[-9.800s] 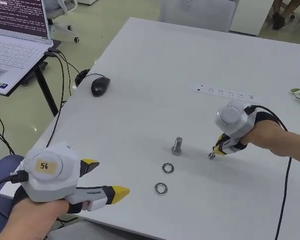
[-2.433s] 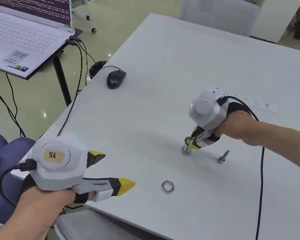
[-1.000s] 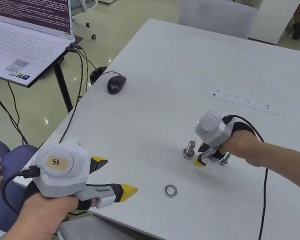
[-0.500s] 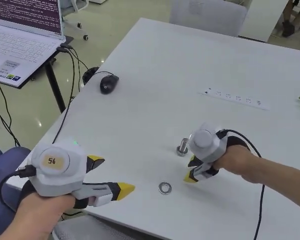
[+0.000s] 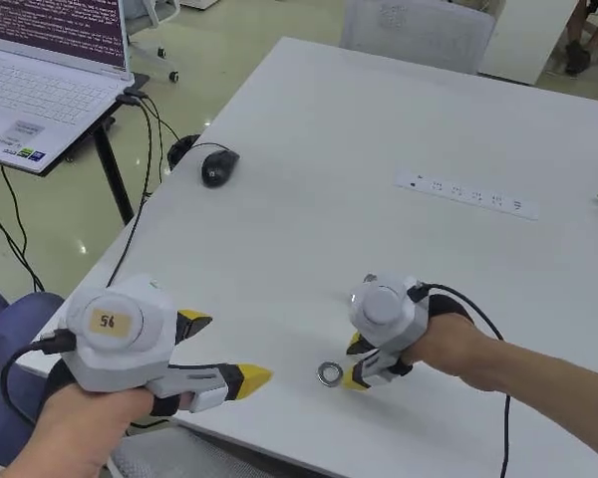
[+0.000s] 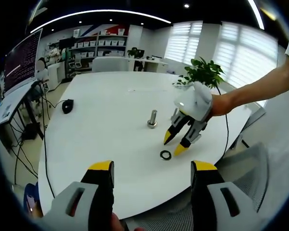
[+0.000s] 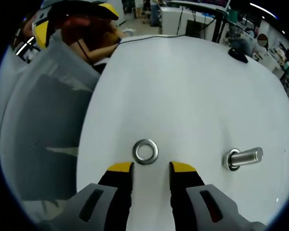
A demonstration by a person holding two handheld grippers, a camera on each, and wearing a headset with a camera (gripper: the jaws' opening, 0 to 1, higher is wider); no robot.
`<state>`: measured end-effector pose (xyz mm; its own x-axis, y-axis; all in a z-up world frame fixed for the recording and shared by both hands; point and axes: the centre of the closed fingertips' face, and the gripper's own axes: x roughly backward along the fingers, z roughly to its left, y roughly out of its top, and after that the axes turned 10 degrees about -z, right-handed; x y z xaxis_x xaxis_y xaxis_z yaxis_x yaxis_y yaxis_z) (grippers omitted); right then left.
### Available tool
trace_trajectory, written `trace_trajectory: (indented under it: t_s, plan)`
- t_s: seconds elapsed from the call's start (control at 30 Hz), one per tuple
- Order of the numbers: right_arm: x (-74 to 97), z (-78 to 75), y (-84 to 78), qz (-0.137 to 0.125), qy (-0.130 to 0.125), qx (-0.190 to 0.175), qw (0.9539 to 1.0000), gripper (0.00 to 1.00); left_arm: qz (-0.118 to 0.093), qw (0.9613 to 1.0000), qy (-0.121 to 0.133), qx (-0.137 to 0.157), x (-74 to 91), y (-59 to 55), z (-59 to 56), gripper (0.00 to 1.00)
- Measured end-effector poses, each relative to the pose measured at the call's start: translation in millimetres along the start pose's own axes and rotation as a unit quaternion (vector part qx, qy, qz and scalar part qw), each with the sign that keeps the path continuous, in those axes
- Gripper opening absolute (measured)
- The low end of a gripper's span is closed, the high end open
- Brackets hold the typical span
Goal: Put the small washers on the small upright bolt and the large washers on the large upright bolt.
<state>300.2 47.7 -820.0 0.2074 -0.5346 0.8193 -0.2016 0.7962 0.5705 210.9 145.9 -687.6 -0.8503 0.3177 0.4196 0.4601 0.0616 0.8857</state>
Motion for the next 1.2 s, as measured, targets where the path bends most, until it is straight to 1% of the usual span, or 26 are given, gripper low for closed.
trace_trajectory:
  t_s: [0.03, 0.1, 0.2, 0.43, 0.6, 0.7, 0.73, 0.83, 0.93, 1.2]
  plan:
    - [-1.1, 0.9, 0.8, 0.0, 0.002, 0.002, 1.0, 0.31, 0.0, 1.0, 0.0, 0.0, 0.0, 0.0, -0.1, 0.64]
    - [-2.5, 2.2, 4.0, -0.004, 0.004, 0.022, 0.9997, 0.31, 0.0, 1.0, 0.0, 0.0, 0.1, -0.4, 0.1, 0.64]
    - [-4.2, 5.9, 5.7, -0.002, 0.012, 0.039, 0.9992, 0.31, -0.002, 1.0, 0.002, 0.002, 1.8, -0.6, 1.5, 0.64]
    - [-9.0, 6.8, 4.6, 0.007, 0.022, 0.049, 0.9985, 0.31, -0.002, 1.0, 0.007, 0.003, 4.4, -1.2, 3.9, 0.64]
    - [-9.2, 6.7, 5.0, 0.014, 0.023, 0.066, 0.9975, 0.3, -0.001, 1.0, 0.008, 0.004, 4.9, -1.5, 5.0, 0.64]
    - [-9.8, 6.9, 4.8, 0.015, 0.019, 0.079, 0.9965, 0.3, -0.002, 1.0, 0.007, 0.004, 2.6, -0.1, 5.1, 0.64]
    - [-9.6, 8.9, 5.3, 0.015, 0.021, 0.082, 0.9963, 0.29, -0.003, 1.0, 0.006, 0.003, 1.2, 1.1, 4.1, 0.64]
    - [-10.7, 9.8, 6.5, 0.009, 0.021, 0.083, 0.9963, 0.29, -0.004, 1.0, 0.002, 0.001, -2.4, 3.5, 1.1, 0.64]
    - [-11.0, 9.2, 6.7, 0.008, 0.022, 0.081, 0.9965, 0.29, -0.003, 1.0, -0.002, -0.001, -4.4, 4.2, -1.6, 0.64]
    - [-11.8, 9.6, 7.2, 0.014, 0.026, 0.088, 0.9957, 0.29, -0.002, 1.0, -0.001, 0.001, -2.9, 2.0, -0.4, 0.64]
